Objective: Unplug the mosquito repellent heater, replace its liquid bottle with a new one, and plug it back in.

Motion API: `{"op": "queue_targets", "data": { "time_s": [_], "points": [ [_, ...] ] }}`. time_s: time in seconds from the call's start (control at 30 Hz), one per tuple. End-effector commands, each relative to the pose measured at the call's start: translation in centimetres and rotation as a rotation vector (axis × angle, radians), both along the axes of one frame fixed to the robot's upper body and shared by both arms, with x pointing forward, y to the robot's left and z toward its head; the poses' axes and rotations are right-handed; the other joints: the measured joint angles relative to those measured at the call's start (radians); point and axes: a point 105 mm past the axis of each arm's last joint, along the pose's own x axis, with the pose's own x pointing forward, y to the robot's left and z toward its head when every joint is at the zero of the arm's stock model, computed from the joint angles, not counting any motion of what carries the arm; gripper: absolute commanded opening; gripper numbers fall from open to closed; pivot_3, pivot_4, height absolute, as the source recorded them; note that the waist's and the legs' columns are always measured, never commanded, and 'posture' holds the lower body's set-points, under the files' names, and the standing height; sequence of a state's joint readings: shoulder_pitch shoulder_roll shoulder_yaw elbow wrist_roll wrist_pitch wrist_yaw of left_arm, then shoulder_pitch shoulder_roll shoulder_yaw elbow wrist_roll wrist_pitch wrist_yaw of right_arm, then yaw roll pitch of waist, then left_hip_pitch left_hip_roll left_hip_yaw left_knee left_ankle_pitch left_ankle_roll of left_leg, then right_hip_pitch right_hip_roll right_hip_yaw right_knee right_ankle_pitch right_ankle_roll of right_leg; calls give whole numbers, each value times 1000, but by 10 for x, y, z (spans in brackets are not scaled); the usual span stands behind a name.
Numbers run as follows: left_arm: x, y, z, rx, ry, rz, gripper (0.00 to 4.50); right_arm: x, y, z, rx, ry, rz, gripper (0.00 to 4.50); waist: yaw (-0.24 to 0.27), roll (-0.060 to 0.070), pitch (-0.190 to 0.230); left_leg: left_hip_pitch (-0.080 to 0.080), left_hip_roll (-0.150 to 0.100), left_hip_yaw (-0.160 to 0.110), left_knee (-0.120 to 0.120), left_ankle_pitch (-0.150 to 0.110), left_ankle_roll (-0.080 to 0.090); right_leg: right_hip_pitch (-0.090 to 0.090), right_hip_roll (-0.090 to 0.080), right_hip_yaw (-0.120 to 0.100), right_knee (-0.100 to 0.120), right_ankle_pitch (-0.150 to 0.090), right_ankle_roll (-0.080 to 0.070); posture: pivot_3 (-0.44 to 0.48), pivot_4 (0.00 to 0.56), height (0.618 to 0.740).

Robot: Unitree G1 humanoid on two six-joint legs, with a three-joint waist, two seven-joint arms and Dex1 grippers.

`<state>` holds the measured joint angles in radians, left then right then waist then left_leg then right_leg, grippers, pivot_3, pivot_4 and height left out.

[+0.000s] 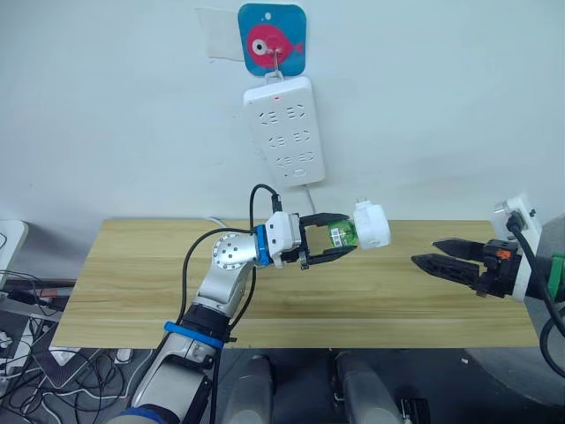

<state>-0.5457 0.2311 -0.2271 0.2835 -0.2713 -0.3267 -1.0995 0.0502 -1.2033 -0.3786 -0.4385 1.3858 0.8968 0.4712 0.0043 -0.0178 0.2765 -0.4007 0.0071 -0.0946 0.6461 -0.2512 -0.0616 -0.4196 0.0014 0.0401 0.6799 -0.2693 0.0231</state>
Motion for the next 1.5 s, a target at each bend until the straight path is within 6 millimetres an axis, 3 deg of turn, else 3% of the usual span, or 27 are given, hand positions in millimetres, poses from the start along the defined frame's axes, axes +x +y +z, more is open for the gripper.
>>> {"op": "queue_targets", "data": {
  "time_s": [0.03, 0.17, 0.43, 0.8, 1.5],
  "points": [
    [-5, 0, 14, -42, -64, -30, 2276, -2, 3, 16, 117, 1, 69, 4456, 1, 0, 0, 0, 0, 0, 0, 0, 0, 0, 0, 0, 0, 0, -1, 124, 227, 740],
    [-13, 1, 14, -36, -133, -69, 2276, -5, 5, 32, 472, 260, 77, 4456, 4, 0, 0, -1, -1, 1, 0, 0, 0, 0, -2, 1, 0, 3, -4, 115, 224, 740],
    [-22, 0, 14, -24, -279, -135, 2276, -13, 5, 24, 540, 527, 205, 4456, 18, -1, 0, 0, -1, 4, 2, 0, 1, 0, -2, 3, 0, 6, -4, 127, 232, 740],
    [-23, -7, 13, -30, -259, -150, 2276, 12, 31, 15, 567, 523, 223, 4456, 22, -2, 1, -1, -1, 3, 3, 0, 1, 0, -1, 2, 0, 7, -3, 148, 258, 740],
    [-25, -18, 9, 18, -262, -171, 2276, 14, 47, 12, 550, 530, 266, 4456, 22, -5, 3, -1, 1, 2, 2, 0, 1, 0, -2, 2, 0, 7, -3, 149, 273, 740]
  ]
}}
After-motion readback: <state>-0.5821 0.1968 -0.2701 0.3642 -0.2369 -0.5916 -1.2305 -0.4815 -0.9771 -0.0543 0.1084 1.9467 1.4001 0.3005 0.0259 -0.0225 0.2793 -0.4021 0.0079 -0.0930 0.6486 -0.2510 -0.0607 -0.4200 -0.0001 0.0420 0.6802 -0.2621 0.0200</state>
